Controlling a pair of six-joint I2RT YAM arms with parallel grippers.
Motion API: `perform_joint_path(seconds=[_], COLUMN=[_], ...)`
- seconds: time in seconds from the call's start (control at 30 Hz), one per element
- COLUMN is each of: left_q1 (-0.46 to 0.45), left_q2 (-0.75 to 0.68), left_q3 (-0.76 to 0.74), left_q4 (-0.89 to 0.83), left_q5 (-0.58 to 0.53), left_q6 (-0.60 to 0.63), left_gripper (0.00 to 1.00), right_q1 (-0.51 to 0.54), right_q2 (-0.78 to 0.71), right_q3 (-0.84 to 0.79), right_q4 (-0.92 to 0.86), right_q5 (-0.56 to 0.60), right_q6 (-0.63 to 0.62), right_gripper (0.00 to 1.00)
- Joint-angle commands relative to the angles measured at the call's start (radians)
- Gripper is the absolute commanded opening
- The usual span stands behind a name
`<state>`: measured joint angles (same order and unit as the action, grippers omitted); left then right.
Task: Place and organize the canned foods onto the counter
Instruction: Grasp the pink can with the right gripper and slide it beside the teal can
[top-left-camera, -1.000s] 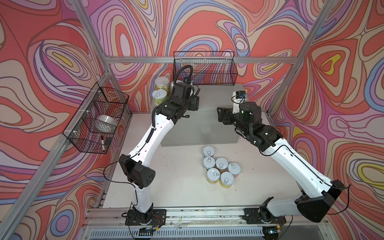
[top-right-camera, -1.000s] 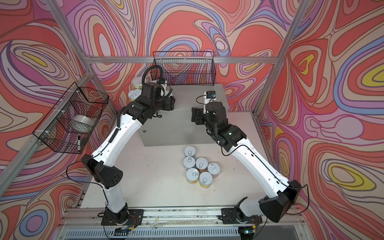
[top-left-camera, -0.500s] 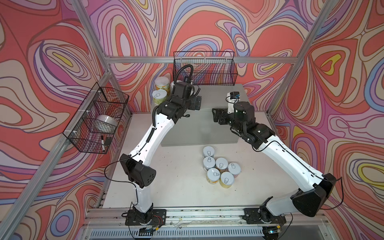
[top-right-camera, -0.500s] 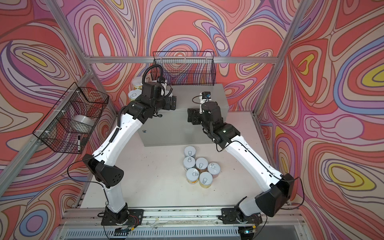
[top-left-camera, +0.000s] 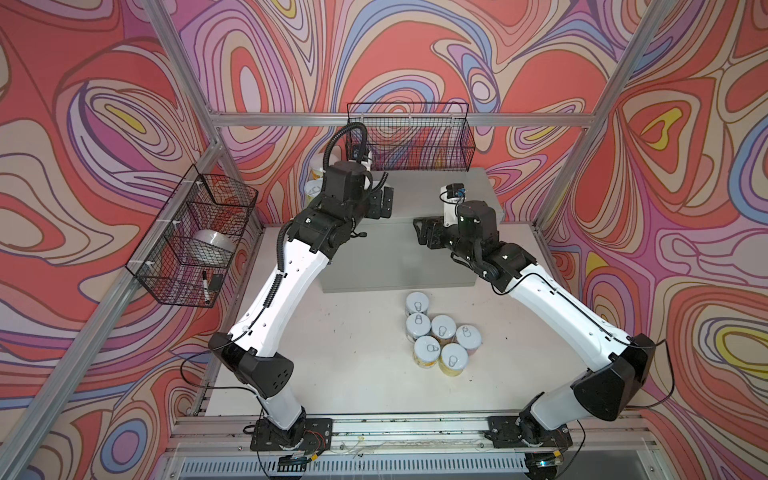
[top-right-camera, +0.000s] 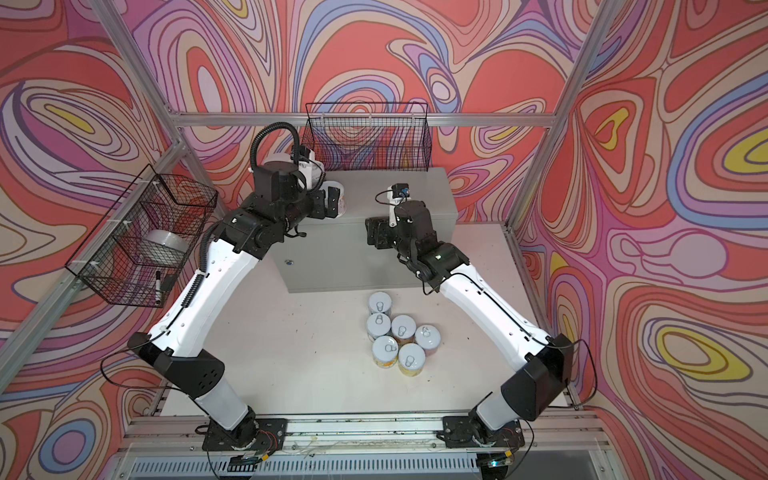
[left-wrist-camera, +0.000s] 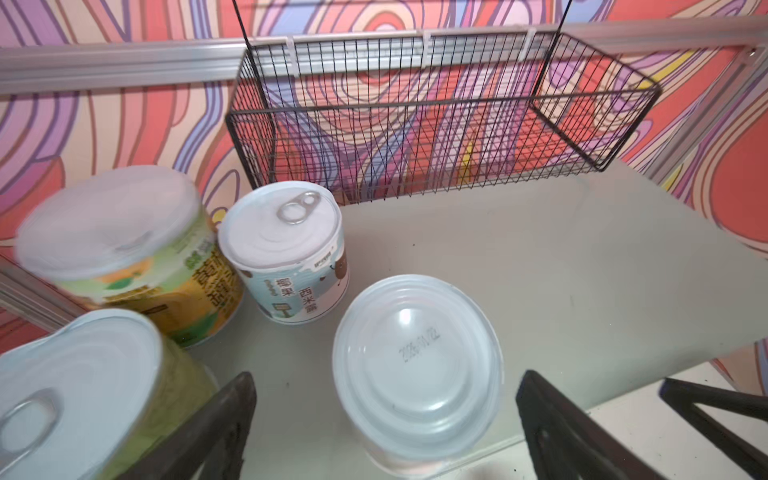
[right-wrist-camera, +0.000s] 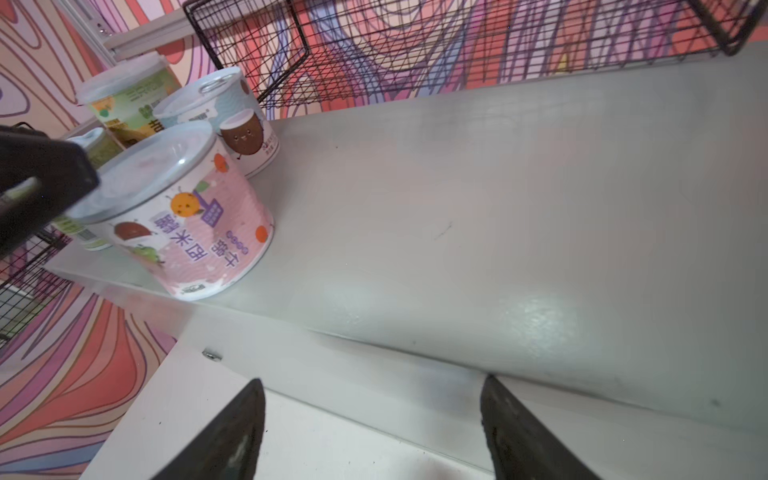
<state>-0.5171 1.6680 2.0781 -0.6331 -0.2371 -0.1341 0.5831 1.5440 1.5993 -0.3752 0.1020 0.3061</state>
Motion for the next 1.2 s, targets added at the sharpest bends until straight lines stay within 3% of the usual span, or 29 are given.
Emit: perform_joint_path(seconds=[0.0, 0.17, 0.33, 0.77, 1.17], left_q1=[-0.003, -0.003, -0.002, 0.006, 0.006], left_q2=[-0.079, -0.151, -0.299, -0.589, -0.692], left_q3=[-0.028, -0.041, -0.199, -0.508, -0.857], left_q4=[0.039, 0.018, 0.085, -0.053, 0.003], left_q5=[-0.013, -0.007, -0.01, -0.093, 0.081], left_q6=[0.002, -0.016, -0.064, -0.088, -0.242], left_gripper=[1.0, 1.0, 0.99, 0.99, 0.96], right_q1=[-0.009, -0.009, -0.009, -0.009, -0.007], right_q2=[0.048, 0.082, 0.131, 0.266, 0.387], right_q3=[0.065, 0.097, 0.145, 0.266, 0.383], right_q4=[0.046, 0.064, 0.069, 0.1, 0.121], right_q5=[-0.057, -0.128, -0.192, -0.292, -0.399], right_q6=[-0.013, -0.035, -0.047, -0.053, -0.029], right_gripper=[0.81, 0.78, 0.77, 0.75, 0.74])
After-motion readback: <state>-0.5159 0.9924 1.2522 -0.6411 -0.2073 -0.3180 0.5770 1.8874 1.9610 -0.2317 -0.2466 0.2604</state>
